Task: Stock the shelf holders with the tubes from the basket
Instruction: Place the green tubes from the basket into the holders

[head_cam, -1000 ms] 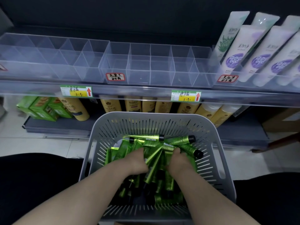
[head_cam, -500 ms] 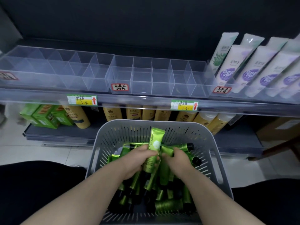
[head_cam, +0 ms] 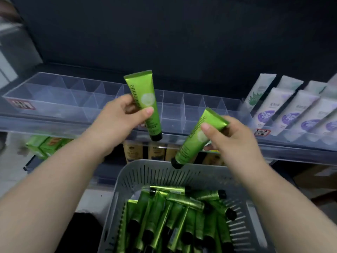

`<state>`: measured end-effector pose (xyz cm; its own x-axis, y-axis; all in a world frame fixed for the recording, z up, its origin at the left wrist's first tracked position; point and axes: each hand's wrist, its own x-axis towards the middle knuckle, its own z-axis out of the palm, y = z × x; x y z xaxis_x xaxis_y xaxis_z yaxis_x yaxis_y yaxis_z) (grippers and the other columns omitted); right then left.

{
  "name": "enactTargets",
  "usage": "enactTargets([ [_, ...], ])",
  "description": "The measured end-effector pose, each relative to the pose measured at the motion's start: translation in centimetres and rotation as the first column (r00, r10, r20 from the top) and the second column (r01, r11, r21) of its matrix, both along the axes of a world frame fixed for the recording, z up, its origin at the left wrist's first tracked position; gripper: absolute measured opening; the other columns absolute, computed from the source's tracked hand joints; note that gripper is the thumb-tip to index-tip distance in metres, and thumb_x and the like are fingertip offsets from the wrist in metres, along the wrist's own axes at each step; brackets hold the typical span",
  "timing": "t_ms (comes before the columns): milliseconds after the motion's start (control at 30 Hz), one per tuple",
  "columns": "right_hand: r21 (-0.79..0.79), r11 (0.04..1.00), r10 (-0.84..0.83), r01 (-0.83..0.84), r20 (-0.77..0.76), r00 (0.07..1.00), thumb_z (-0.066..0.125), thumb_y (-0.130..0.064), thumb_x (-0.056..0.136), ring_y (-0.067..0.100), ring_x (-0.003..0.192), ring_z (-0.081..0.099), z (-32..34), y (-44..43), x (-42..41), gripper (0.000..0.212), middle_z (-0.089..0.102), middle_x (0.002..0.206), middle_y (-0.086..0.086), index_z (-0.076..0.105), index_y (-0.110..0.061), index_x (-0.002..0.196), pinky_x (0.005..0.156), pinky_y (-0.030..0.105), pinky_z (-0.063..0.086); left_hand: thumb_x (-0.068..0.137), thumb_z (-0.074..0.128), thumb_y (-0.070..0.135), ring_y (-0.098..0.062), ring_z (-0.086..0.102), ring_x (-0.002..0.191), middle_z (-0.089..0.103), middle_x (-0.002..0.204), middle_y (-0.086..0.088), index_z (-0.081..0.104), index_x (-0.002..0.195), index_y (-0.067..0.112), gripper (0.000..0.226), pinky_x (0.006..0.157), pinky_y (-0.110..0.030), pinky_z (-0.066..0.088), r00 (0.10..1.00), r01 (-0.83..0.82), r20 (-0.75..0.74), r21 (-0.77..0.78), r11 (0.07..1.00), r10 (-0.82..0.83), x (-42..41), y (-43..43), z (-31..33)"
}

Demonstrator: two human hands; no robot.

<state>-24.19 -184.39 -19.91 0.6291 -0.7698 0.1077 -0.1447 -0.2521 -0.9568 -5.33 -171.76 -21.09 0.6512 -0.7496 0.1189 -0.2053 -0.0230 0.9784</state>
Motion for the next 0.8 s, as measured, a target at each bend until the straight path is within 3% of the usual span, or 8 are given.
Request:
enactTargets([
  [167,-0.029,1.000,0.010,-0.007,0.105,0.994,0.062,-0.018,0.088,0.017,0.075,0.065,2.4,-1.4,4.6,0.005,0.066,0.080,0.003,0.062,-0.021,0.084,0.067,0.033,0.059,0.082,0.068,0.018,-0.003,0.065,0.098,0.071,0.098,0.011,0.063,0.097,0.026,0.018,0.097,-0.037,0.047,0.993,-0.085,0.082,-0.036,0.996,0.087,3.2,-0.1,0.6],
  [333,-0.184,0.981,-0.029,0.063,0.182,0.983,0.063,-0.018,0.089,0.011,0.072,0.065,4.8,-3.1,10.3,0.008,0.063,0.079,-0.003,0.059,-0.023,0.083,0.063,0.028,0.059,0.081,0.069,0.022,0.002,0.065,0.091,0.069,0.091,0.015,0.062,0.090,0.032,0.015,0.087,-0.024,0.049,0.959,-0.245,0.111,-0.139,0.959,0.261,5.7,-0.4,1.4],
  [433,-0.227,0.973,-0.015,0.051,0.158,0.987,0.063,-0.018,0.089,0.015,0.079,0.065,5.1,-4.4,14.2,0.008,0.060,0.080,-0.004,0.056,-0.022,0.087,0.065,0.028,0.059,0.083,0.069,0.025,-0.008,0.066,0.093,0.070,0.089,0.010,0.062,0.090,0.030,0.011,0.089,-0.033,0.052,0.948,-0.294,0.066,-0.183,0.938,0.310,6.6,-0.1,1.8],
  [533,-0.298,0.954,-0.018,0.027,0.035,0.999,0.064,-0.023,0.087,0.022,0.085,0.065,4.2,-6.1,17.8,0.012,0.061,0.081,-0.003,0.054,-0.028,0.080,0.075,0.045,0.057,0.083,0.067,0.022,0.003,0.065,0.086,0.069,0.082,0.019,0.060,0.090,0.030,0.013,0.082,-0.017,0.052,0.943,-0.297,0.095,-0.191,0.936,0.318,6.9,-0.2,1.8],
  [600,-0.344,0.939,-0.020,-0.022,-0.118,0.993,0.064,-0.028,0.087,0.024,0.091,0.064,3.3,-7.1,19.4,0.008,0.063,0.090,0.000,0.057,-0.023,0.089,0.081,0.045,0.055,0.083,0.067,0.020,0.013,0.062,0.078,0.067,0.079,0.021,0.058,0.092,0.029,0.015,0.070,-0.002,0.046,0.935,-0.303,0.129,-0.192,0.933,0.330,7.0,-0.5,1.8],
  [700,-0.386,0.905,0.012,-0.181,-0.402,0.916,0.062,-0.029,0.088,0.023,0.095,0.063,2.2,-8.0,20.3,0.019,0.064,0.101,0.005,0.060,-0.015,0.100,0.085,0.043,0.054,0.084,0.067,0.017,0.019,0.058,0.072,0.063,0.082,0.020,0.057,0.098,0.023,0.018,0.063,0.003,0.040,0.920,-0.328,0.157,-0.199,0.924,0.360,7.3,-1.0,1.7],
  [800,-0.380,0.896,0.031,-0.230,-0.462,0.886,0.065,-0.029,0.086,0.022,0.095,0.062,2.6,-8.7,20.4,0.023,0.065,0.102,0.006,0.063,-0.012,0.101,0.085,0.043,0.054,0.083,0.067,0.014,0.019,0.058,0.076,0.061,0.086,0.021,0.054,0.101,0.023,0.023,0.068,0.002,0.042,0.921,-0.304,0.189,-0.201,0.931,0.341,7.7,-2.2,1.7],
])
